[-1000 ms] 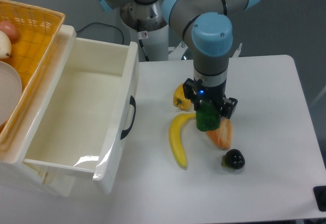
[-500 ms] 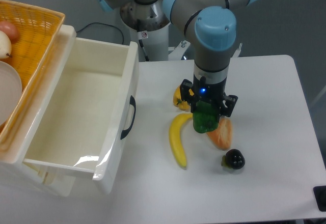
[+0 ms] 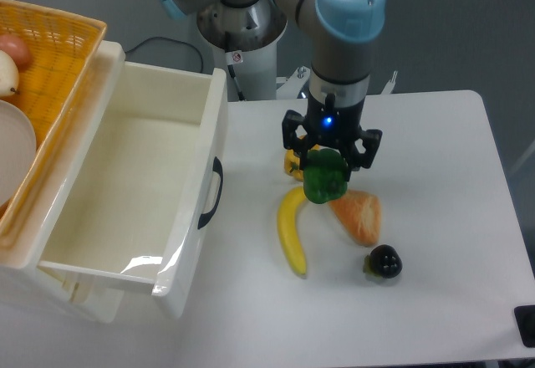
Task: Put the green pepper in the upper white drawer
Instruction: 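Lift the green pepper up off the table, then carry the held pepper over the open white drawer and lower it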
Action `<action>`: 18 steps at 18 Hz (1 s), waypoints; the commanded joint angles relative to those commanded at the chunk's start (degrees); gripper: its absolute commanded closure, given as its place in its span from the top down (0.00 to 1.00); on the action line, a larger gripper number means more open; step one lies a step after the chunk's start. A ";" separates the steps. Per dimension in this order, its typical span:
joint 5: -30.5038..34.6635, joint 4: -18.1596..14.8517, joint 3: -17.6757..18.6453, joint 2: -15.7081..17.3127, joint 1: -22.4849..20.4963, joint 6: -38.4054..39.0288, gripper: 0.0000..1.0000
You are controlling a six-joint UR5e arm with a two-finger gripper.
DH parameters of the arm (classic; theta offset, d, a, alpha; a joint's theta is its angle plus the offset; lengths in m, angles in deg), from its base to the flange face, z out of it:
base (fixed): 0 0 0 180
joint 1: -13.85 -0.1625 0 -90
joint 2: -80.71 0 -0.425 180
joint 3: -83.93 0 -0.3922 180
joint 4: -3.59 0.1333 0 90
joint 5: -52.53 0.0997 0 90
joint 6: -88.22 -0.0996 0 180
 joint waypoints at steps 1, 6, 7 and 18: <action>-0.88 0.00 0.00 0.88 0.00 1.58 0.48; -7.12 0.00 0.35 3.61 0.26 8.80 0.48; -7.39 0.00 0.35 4.13 0.35 9.50 0.48; -12.58 0.00 0.79 6.25 4.56 15.84 0.48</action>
